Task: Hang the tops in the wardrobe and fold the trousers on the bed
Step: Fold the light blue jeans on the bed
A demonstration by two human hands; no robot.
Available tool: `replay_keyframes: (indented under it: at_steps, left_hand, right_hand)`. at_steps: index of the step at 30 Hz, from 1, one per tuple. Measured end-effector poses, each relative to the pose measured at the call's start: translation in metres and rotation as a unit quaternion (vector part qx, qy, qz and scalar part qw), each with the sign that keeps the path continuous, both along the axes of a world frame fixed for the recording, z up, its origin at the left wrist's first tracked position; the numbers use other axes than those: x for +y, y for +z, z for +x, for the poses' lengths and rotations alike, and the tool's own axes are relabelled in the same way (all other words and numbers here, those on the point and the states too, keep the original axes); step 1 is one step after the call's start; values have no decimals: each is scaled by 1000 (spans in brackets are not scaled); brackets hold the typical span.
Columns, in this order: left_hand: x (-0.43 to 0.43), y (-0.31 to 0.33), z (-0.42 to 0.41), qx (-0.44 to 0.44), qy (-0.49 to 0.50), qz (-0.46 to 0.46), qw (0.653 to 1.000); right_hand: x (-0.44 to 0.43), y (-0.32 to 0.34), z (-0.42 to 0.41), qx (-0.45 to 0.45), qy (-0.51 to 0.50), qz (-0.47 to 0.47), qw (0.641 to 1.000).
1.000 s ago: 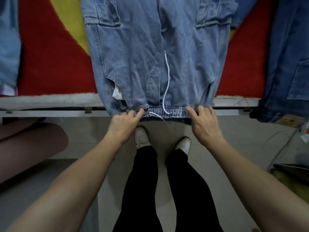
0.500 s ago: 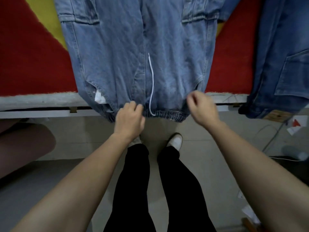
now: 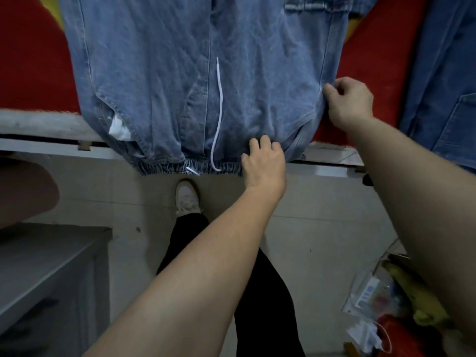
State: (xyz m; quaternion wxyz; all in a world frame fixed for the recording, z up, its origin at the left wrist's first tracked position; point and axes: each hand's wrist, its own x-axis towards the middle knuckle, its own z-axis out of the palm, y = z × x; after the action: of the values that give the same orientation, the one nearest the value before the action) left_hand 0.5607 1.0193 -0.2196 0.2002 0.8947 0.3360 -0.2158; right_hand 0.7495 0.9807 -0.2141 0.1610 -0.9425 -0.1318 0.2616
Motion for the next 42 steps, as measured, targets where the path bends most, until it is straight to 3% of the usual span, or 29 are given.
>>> replay_keyframes:
  at_steps: [3,7,10,15,19,23,28,35,40,42]
  left_hand:
    - [5,-1,2,-14,6,-16,1000]
    - [22,17,2,0,37,-119,992]
    - [47,36,-1,13,142,-232,962]
    - [84,67,-27,-31,272,-334,902]
    - [118,90,-55,-102,345,-343,868]
    - [156,101,-84,-146,398,-343,838]
    - [213,87,-126,-135,405,-280,860]
    - [278,52,-192,-88,455,-276,842]
    - [297,24,-199,-56,444,-292,845]
    - [300,21,-194,-42,438,-301,846]
  right_hand:
    - [2,-1,-1,28,-15,7,999]
    - [9,11,0,89,-77,22,993]
    - [22,27,-8,152,-152,106,971]
    - [71,62,-19,233,-240,215,917]
    - [118,84,-26,229,-205,246,919]
    - [175,100,-45,157,-104,257,948]
    - [256,110,-94,107,15,275,955]
    - [362,74,-181,145,121,238,953]
    - [376,24,-187,238,205,78,946]
    - [374,18,-181,269,201,76,939]
